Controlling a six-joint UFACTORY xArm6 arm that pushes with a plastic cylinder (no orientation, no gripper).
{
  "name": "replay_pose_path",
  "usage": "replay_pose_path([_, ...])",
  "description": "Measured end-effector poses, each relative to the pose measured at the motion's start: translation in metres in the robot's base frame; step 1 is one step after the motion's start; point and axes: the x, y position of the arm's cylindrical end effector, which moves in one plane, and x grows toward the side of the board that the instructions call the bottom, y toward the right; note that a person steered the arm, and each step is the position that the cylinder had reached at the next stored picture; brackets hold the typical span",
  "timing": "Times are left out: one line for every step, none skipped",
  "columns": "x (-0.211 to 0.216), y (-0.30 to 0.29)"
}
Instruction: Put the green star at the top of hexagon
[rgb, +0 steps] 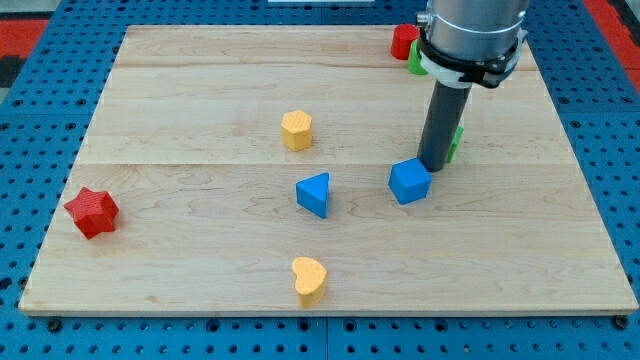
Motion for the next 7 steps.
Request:
replay_pose_path([0.006, 0.051])
replay_pose_path([-0.008, 0.076])
replay_pose_path([-0.018, 0.041])
replay_pose_path([-0.024, -0.031])
replay_pose_path([-0.038, -0.076])
replay_pose_path([-0.063, -0.029])
replay_pose_path([-0.055, -0.018])
